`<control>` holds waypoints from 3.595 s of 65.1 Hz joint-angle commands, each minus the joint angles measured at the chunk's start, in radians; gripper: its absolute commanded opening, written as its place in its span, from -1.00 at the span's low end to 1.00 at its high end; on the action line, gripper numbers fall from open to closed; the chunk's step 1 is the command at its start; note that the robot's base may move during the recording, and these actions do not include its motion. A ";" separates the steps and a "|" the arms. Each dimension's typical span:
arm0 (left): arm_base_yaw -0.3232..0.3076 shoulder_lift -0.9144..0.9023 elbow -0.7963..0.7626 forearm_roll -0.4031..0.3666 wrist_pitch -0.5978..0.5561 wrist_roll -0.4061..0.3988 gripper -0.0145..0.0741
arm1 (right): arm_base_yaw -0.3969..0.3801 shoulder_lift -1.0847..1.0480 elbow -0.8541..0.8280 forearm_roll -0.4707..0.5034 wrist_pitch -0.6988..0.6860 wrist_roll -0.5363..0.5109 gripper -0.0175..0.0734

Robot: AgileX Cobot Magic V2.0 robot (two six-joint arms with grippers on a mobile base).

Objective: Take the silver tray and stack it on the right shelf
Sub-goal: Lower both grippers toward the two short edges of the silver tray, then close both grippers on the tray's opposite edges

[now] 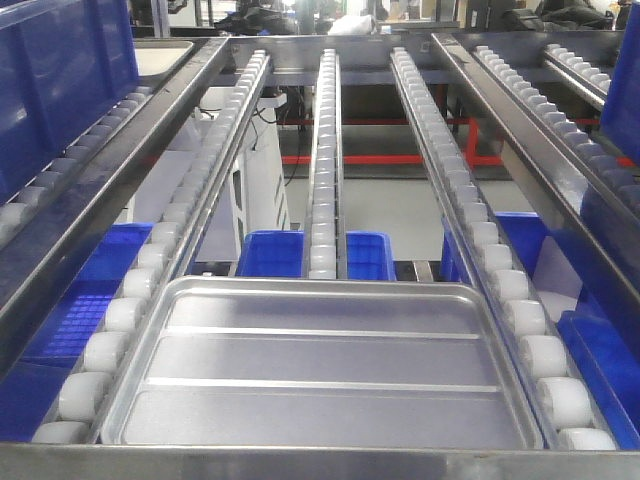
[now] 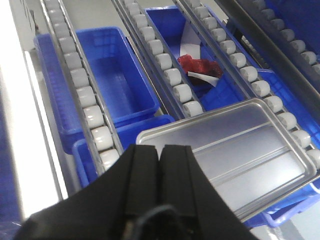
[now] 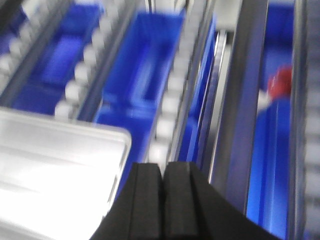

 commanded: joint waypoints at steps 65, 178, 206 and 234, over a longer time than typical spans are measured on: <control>-0.152 0.639 -0.448 0.385 0.495 -0.830 -0.88 | 0.256 0.627 -0.380 -0.273 0.321 0.661 -0.48; -0.198 0.848 -0.589 0.358 0.585 -0.785 -0.88 | 0.287 0.826 -0.481 -0.194 0.297 0.564 0.20; -0.194 0.861 -0.589 0.340 0.535 -0.786 -0.08 | 0.287 0.826 -0.481 -0.194 0.311 0.564 0.20; -0.157 0.926 -0.589 0.336 0.511 -0.786 -0.08 | 0.287 0.855 -0.481 -0.191 0.276 0.564 0.20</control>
